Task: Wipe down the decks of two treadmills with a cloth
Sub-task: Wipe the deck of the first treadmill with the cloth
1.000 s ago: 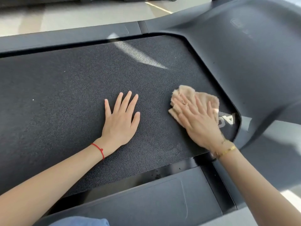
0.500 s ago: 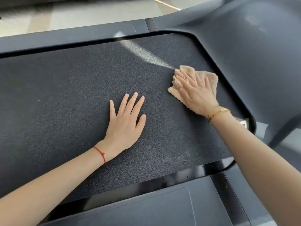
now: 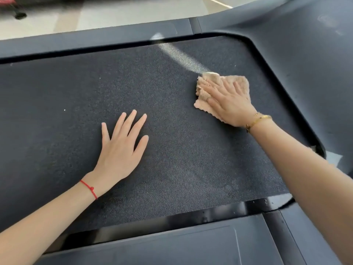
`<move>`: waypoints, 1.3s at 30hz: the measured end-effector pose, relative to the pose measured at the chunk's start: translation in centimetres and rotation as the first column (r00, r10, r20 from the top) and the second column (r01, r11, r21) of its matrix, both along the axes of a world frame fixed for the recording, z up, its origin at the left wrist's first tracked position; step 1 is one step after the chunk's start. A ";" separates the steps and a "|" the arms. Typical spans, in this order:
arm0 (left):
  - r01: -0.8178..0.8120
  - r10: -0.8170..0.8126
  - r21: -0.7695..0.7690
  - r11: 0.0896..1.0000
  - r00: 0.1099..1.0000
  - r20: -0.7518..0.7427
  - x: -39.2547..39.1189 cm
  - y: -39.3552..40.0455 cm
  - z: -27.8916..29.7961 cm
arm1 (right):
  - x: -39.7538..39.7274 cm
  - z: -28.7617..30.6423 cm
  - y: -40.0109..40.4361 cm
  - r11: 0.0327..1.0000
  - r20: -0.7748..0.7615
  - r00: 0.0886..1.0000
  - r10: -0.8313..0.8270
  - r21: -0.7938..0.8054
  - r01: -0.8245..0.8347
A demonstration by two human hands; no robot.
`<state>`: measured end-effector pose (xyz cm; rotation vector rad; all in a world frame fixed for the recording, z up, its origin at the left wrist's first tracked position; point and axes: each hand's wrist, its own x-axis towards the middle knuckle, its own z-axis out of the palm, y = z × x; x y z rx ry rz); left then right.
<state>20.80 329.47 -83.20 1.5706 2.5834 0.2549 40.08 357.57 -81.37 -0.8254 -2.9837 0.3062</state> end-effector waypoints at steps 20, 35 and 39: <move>-0.016 0.016 -0.022 1.000 1.000 -0.025 -1.9 -7.6 0.4 | -1.0 0.3 -20.8 0.772 -0.060 0.776 0.629 -0.077 -0.631; -0.048 0.050 0.063 0.997 0.998 -0.037 -1.6 -7.6 -0.4 | 0.1 0.2 -23.7 0.976 0.030 0.976 0.218 -0.038 -0.217; -0.044 0.046 0.060 0.997 0.998 -0.030 -1.6 -7.6 -0.2 | 2.4 0.2 -22.6 1.000 0.016 0.999 0.028 0.011 -0.028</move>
